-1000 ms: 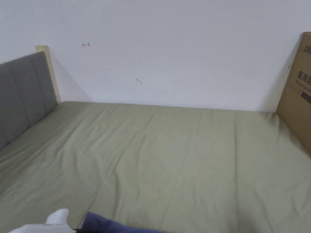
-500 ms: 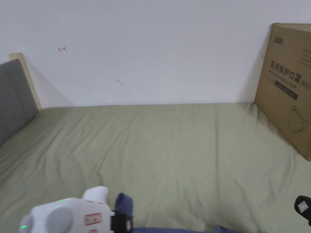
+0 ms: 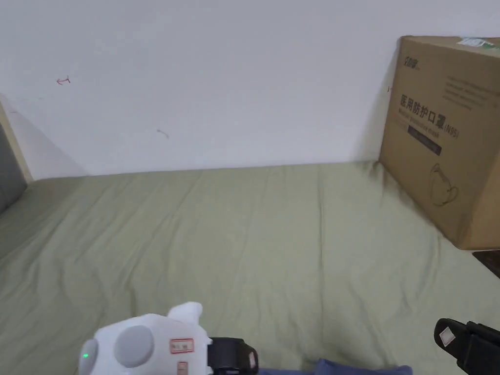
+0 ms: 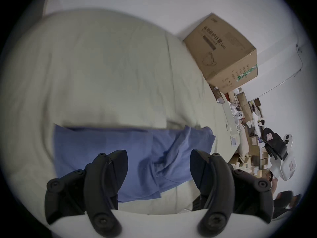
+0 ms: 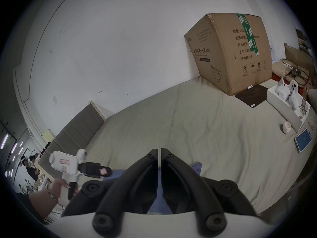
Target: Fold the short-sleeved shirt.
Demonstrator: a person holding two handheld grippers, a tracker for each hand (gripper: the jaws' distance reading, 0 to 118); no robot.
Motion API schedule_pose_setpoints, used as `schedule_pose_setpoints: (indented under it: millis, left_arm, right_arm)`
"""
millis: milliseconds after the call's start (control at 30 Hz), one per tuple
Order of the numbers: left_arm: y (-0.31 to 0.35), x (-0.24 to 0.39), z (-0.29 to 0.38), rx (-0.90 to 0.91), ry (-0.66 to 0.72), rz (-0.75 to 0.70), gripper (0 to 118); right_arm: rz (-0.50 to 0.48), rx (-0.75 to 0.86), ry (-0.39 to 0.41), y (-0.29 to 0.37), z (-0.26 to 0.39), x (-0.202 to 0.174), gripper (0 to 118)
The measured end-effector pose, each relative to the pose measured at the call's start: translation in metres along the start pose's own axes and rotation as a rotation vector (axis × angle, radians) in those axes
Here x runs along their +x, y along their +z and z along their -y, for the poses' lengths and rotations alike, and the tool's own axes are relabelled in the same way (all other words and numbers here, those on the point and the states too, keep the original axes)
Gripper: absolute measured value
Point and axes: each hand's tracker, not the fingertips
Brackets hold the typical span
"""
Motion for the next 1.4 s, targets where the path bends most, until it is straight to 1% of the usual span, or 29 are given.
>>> schedule_pose_setpoints:
  millis: [33, 67, 133, 167, 233, 300, 400, 500, 567, 667, 700, 767, 800, 833, 867, 967, 1033, 1067, 1100, 1167, 1233, 1267, 1400]
  left_arm:
    - [0.012, 0.000, 0.001, 0.022, -0.018, -0.028, 36]
    - [0.020, -0.001, 0.002, 0.043, -0.033, -0.049, 2]
    - [0.030, -0.003, 0.007, 0.051, -0.060, -0.090, 0]
    - [0.032, -0.005, 0.010, 0.054, -0.063, -0.104, 1]
    - [0.023, -0.007, 0.017, 0.002, -0.074, -0.094, 1]
    - [0.003, -0.007, 0.025, -0.059, -0.064, -0.109, 1]
    - [-0.038, -0.006, 0.038, -0.162, -0.087, -0.091, 1]
    - [-0.079, -0.007, 0.047, -0.254, -0.105, -0.129, 0]
    - [-0.099, -0.005, 0.055, -0.265, -0.108, -0.131, 0]
    - [-0.099, 0.007, 0.055, -0.254, -0.126, -0.125, 0]
    - [-0.096, 0.010, 0.054, -0.260, -0.113, -0.083, 0]
    - [-0.085, 0.011, 0.052, -0.285, -0.052, 0.095, 0]
    - [-0.080, 0.012, 0.050, -0.308, -0.001, 0.206, 0]
    - [-0.070, 0.009, 0.048, -0.305, 0.038, 0.277, 0]
    - [-0.062, 0.007, 0.046, -0.276, 0.056, 0.306, 0]
    - [-0.027, -0.009, 0.038, -0.145, 0.099, 0.319, 0]
    - [0.003, -0.036, 0.031, -0.063, 0.182, 0.359, 1]
    - [0.013, -0.046, 0.028, -0.035, 0.222, 0.376, 10]
    - [0.027, -0.065, 0.025, -0.006, 0.258, 0.381, 15]
    - [0.048, -0.096, 0.023, 0.027, 0.328, 0.338, 30]
    - [0.059, -0.130, 0.024, 0.013, 0.382, 0.254, 91]
    - [0.061, -0.141, 0.025, 0.002, 0.385, 0.218, 114]
    - [0.057, -0.182, 0.034, -0.008, 0.467, 0.221, 114]
  right_arm:
    - [-0.004, 0.000, 0.002, -0.002, 0.000, -0.002, 3]
    - [-0.011, -0.003, 0.001, -0.004, -0.001, -0.003, 3]
    - [-0.023, -0.007, -0.002, -0.008, -0.003, -0.004, 3]
    - [-0.026, -0.008, -0.001, -0.009, -0.003, -0.004, 3]
    - [-0.030, -0.012, 0.002, -0.012, -0.002, -0.005, 3]
    - [-0.032, -0.020, 0.001, -0.013, -0.001, -0.005, 3]
    - [-0.035, -0.034, -0.005, -0.013, 0.001, -0.004, 3]
    - [-0.040, -0.057, -0.007, -0.013, 0.004, 0.001, 3]
    - [-0.033, -0.071, -0.005, -0.014, 0.006, 0.008, 3]
    - [-0.018, -0.078, -0.001, -0.014, 0.009, 0.011, 3]
    - [-0.019, -0.080, -0.005, -0.016, 0.010, 0.012, 3]
    - [-0.026, -0.087, -0.014, -0.020, 0.009, 0.013, 3]
    - [-0.028, -0.092, -0.017, -0.023, 0.008, 0.012, 3]
    - [-0.028, -0.094, -0.019, -0.024, 0.007, 0.009, 3]
    - [-0.029, -0.095, -0.021, -0.024, 0.006, 0.008, 3]
    - [-0.048, -0.087, -0.016, -0.025, 0.003, 0.003, 3]
    - [-0.053, -0.085, 0.010, -0.025, 0.000, -0.002, 3]
    - [-0.053, -0.085, 0.022, -0.025, 0.000, -0.004, 3]
    - [-0.051, -0.086, 0.034, -0.024, 0.000, -0.006, 3]
    - [-0.051, -0.089, 0.043, -0.025, 0.000, -0.009, 3]
    - [-0.054, -0.098, 0.038, -0.027, 0.003, -0.012, 3]
    - [-0.055, -0.104, 0.035, -0.028, 0.004, -0.013, 3]
    - [-0.047, -0.131, 0.032, -0.034, 0.010, -0.020, 3]
